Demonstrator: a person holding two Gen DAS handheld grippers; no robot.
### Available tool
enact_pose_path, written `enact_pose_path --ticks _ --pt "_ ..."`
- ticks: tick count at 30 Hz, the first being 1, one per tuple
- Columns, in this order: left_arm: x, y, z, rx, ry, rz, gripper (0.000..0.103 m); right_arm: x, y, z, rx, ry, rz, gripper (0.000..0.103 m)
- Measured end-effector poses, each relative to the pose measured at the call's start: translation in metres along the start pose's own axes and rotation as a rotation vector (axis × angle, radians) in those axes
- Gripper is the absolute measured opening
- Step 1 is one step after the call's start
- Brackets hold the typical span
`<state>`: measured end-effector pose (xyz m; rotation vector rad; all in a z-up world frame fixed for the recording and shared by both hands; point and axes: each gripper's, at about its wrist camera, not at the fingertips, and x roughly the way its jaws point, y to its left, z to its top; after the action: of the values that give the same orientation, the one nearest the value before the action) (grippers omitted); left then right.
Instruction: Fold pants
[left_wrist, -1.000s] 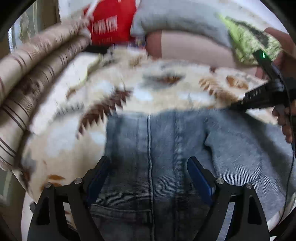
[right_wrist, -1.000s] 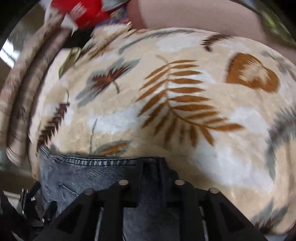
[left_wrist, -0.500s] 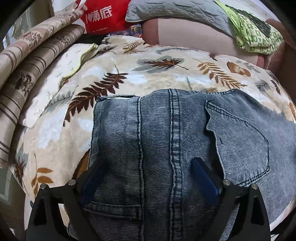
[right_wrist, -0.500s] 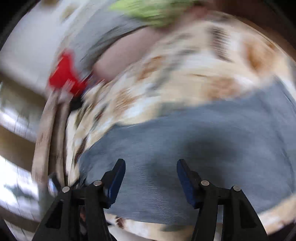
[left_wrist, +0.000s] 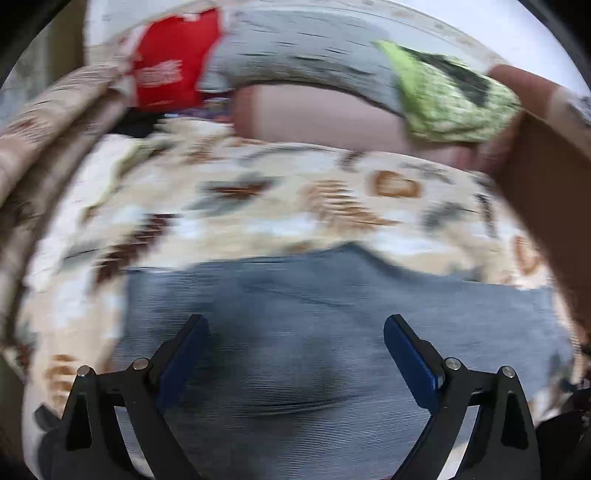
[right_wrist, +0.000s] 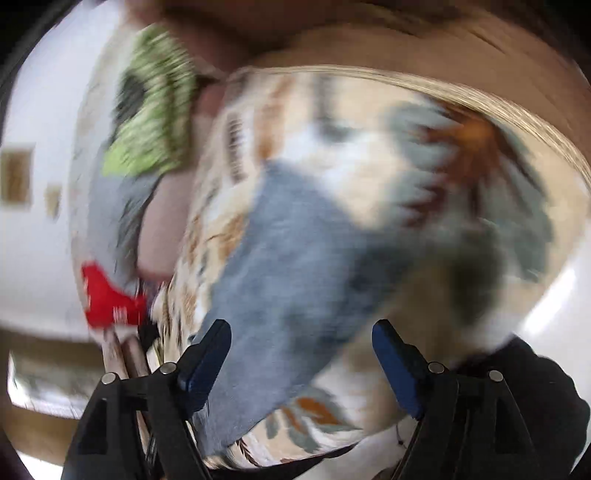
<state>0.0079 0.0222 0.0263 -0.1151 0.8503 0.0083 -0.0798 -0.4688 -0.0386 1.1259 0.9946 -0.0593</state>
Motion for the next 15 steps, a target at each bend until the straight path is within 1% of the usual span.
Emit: enact_pose_path --ticks 1,3,5,8,10,11,13,14,15 --pt "0.004 -0.015 0.001 0.015 0.011 -0.026 0.096 0.003 -0.006 0.0 0.018 -0.002 0.006 0.081" --pt "0.016 -0.056 0.003 0.061 0.039 -0.097 0.096 0.006 -0.011 0.004 0.041 -0.008 0.031 0.081" --pt "0.026 -0.092 0.001 0.092 0.064 -0.147 0.096 0.008 -0.013 0.008 0.052 -0.008 0.05 0.081" --pt "0.044 -0.137 -0.001 0.099 0.138 -0.229 0.096 0.014 -0.019 0.016 0.109 -0.023 0.055 0.082" --pt "0.056 -0.162 -0.004 0.103 0.178 -0.256 0.096 0.015 -0.017 0.017 0.103 -0.035 0.054 0.083" --pt "0.062 -0.175 -0.007 0.128 0.193 -0.26 0.096 0.015 -0.018 0.018 0.108 -0.046 0.054 0.082" --pt "0.079 -0.198 -0.018 0.224 0.224 -0.175 0.096 0.017 -0.017 0.023 0.107 -0.05 0.052 0.079" --pt "0.093 -0.208 -0.027 0.288 0.267 -0.123 0.096 0.016 -0.016 0.024 0.091 -0.057 0.041 0.071" --pt "0.106 -0.217 -0.038 0.36 0.322 -0.087 0.096 0.016 -0.015 0.024 0.068 -0.064 0.015 0.066"
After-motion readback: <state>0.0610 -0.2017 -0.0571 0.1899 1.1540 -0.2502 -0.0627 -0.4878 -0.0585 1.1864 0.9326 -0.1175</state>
